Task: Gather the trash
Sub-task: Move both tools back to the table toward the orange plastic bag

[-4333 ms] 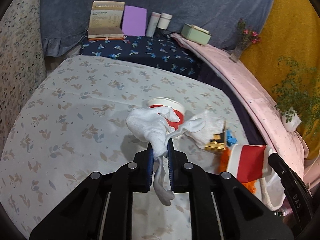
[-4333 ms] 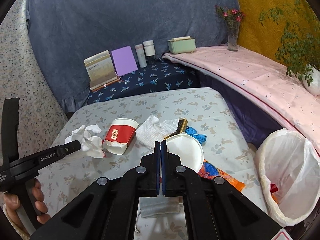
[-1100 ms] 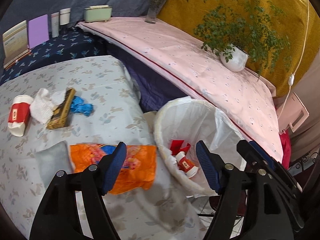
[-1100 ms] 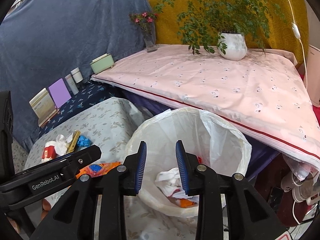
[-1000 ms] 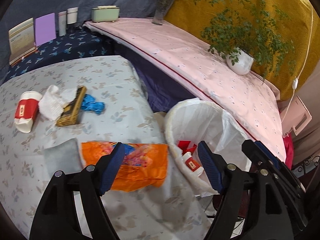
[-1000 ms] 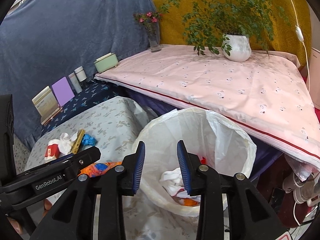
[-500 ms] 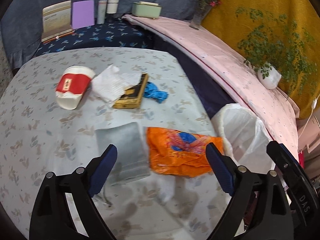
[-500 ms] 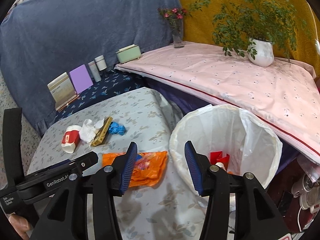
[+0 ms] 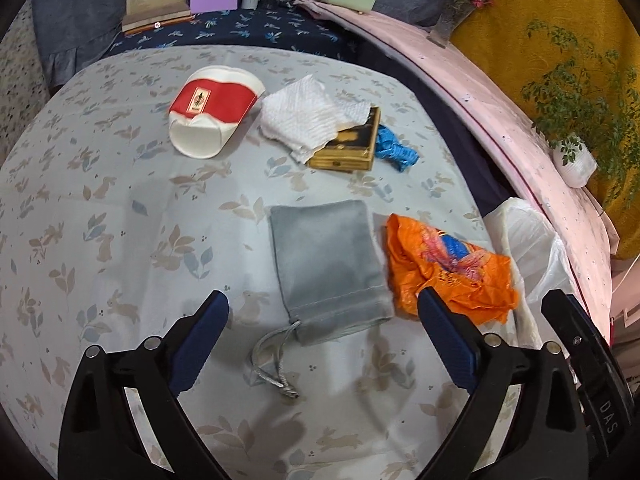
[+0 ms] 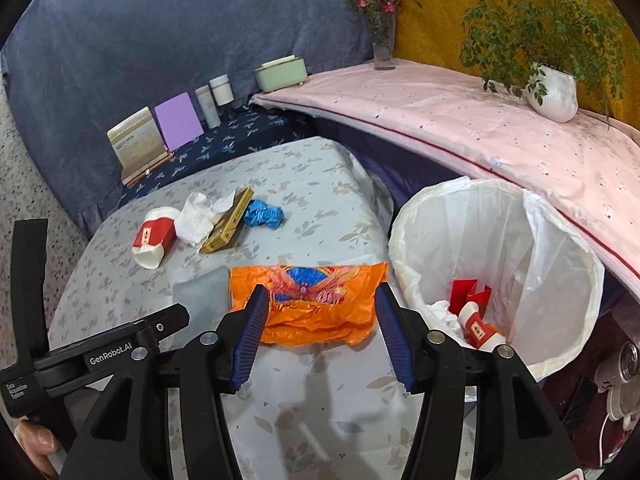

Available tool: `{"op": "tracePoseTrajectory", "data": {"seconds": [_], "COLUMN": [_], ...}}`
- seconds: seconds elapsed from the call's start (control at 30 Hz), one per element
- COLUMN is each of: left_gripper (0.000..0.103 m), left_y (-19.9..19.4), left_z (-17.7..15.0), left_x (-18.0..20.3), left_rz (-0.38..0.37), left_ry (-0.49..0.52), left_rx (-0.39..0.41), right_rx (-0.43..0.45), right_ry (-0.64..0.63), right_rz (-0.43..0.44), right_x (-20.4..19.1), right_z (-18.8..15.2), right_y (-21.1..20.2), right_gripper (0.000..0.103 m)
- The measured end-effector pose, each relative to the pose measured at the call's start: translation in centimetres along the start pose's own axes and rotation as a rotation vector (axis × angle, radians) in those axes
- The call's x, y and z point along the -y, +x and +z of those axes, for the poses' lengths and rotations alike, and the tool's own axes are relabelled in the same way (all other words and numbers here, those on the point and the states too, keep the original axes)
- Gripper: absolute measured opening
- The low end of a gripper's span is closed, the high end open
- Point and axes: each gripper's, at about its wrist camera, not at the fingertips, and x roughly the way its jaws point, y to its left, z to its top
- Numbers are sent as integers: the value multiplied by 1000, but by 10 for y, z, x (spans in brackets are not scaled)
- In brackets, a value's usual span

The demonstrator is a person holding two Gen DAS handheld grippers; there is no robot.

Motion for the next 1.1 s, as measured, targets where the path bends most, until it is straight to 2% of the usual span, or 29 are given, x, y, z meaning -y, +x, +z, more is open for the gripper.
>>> {"op": "tracePoseTrajectory", "data": {"seconds": [0.3,0.43,0.73,0.8,0.87,0.93,1.0,1.1], "left_gripper": [91,89,52,34,22,15,7,3], "left_y": [29,33,36,36,38,38,37,34], "left_z": [-3,-2,3,3,3,3,3,2], "left_x": [-1,3,14,15,15,14,12,8], "left_rz": [2,4,3,11,15,16,16,8], "left_ry": [0,25,82,95,101,103,104,99], "left_rx": [-66,-56,-39,-36,-38,-38,-38,-39], "right_rx": [-44,-63,-111,-121,-130,-147,-148,-145], "right_ry": [3,21,64,73,84,83,79,66], "right_rz": [-10,-23,-27,-25,-14,-7,-3,6], "right_x": [-1,8,23,25,26,27,25,21], "right_z": [-7,-8,-10,-11,-12,-14,-14,-15], "right_y": [23,34,60,63,67,71,71,69], "right_gripper": [54,54,54,53,46,33,30,23]}}
